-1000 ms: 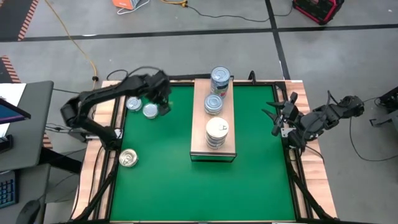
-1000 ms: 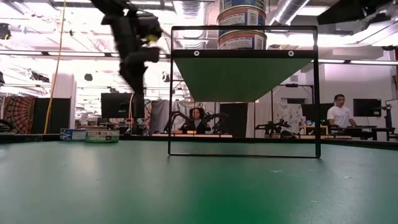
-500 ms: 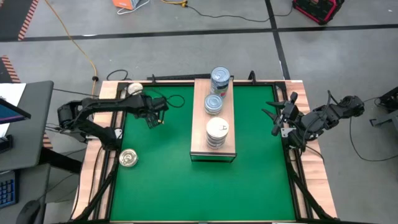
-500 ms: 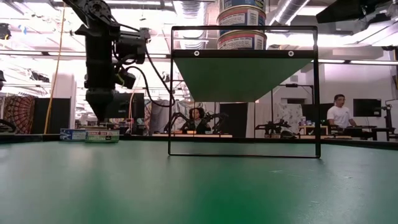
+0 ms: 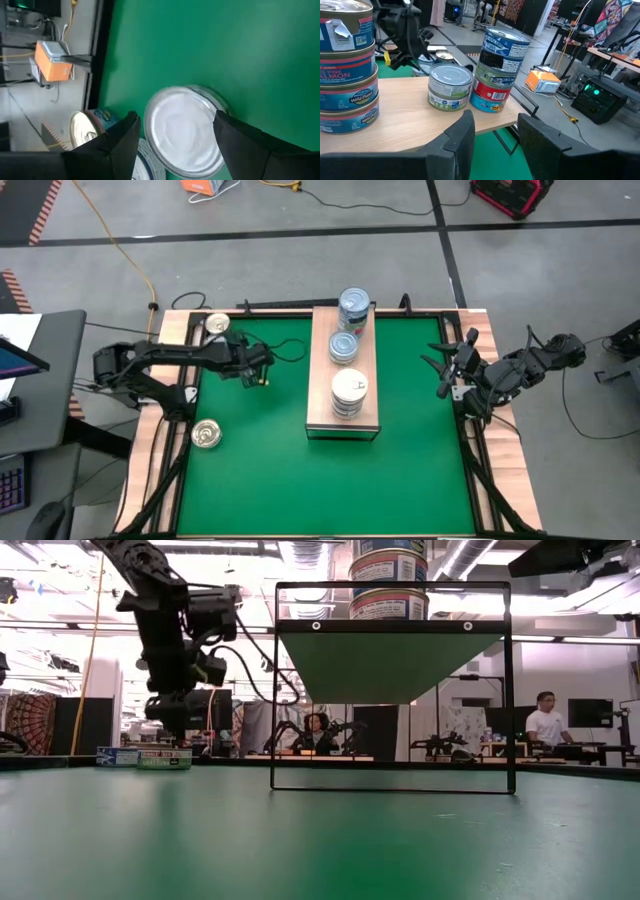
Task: Stack canned seafood by type on shelf
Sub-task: Stack the green tuna can on top of the green tuna can on the shelf
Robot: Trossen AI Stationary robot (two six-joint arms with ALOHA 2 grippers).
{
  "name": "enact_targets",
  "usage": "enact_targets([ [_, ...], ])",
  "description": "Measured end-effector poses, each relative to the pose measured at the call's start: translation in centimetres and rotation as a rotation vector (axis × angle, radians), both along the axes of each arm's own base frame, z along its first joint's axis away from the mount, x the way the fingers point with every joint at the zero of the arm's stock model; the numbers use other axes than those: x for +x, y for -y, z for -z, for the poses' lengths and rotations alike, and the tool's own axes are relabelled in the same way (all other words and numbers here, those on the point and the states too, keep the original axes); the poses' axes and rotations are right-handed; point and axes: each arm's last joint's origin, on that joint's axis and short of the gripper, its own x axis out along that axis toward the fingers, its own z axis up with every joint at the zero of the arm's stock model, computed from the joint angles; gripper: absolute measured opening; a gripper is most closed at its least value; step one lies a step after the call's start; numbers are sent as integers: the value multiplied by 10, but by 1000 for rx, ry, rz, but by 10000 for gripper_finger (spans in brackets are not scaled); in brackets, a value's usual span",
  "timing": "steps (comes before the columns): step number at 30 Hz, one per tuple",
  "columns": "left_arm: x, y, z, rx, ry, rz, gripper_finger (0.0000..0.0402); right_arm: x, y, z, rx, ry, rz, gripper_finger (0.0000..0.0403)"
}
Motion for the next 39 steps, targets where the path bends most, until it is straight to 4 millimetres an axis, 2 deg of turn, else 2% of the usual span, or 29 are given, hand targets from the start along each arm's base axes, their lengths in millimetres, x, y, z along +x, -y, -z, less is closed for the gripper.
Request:
enact_targets([
  [6,-10,10,18,-10,-63,15,239,0,0,0,-3,-4,-5,179],
  [13,-16,23,31,18,-161,110,239,0,0,0,0,-2,-6,179],
  [17,-13,36,33,-23,-165,183,239,0,0,0,1,-2,-7,179],
  [23,-11,56,34,18,-183,243,239,0,0,0,3,-4,-14,179],
  [33,-11,79,30,57,-96,181,239,0,-1,0,8,-4,-21,179],
  [39,-11,92,30,49,-90,237,239,0,-1,0,8,-4,-21,179],
])
